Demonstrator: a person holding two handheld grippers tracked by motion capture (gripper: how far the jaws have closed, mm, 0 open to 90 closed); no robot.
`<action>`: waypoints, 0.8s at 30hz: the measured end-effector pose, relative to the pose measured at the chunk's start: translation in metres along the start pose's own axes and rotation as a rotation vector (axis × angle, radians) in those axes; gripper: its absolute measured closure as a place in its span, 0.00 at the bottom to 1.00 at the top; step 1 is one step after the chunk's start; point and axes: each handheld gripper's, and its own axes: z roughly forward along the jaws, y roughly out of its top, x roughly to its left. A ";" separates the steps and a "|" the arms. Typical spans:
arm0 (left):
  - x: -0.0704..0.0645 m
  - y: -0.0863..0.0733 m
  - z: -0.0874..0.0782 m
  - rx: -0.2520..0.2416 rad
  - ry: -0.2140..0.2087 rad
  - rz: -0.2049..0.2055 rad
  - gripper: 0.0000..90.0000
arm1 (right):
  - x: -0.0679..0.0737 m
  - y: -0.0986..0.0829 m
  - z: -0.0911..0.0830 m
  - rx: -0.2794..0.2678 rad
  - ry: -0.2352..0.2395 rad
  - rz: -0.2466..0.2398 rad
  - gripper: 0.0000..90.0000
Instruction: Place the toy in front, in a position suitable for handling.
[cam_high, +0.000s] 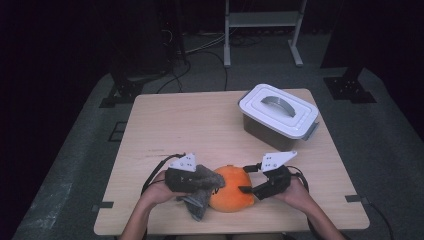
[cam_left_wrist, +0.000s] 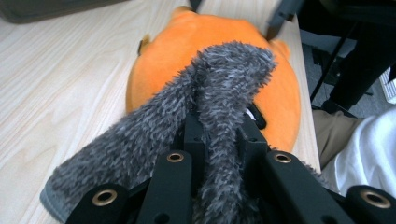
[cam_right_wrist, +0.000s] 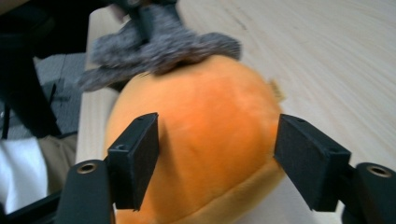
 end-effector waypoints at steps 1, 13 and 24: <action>0.000 0.000 0.001 -0.001 -0.005 -0.001 0.87 | -0.002 0.000 0.001 0.002 -0.003 0.006 0.29; -0.009 0.021 0.000 -0.060 0.045 0.051 0.87 | 0.007 -0.002 0.010 0.018 -0.002 0.001 0.44; -0.001 0.008 -0.001 -0.052 0.013 -0.007 0.86 | 0.014 -0.009 0.004 0.025 0.015 -0.021 0.47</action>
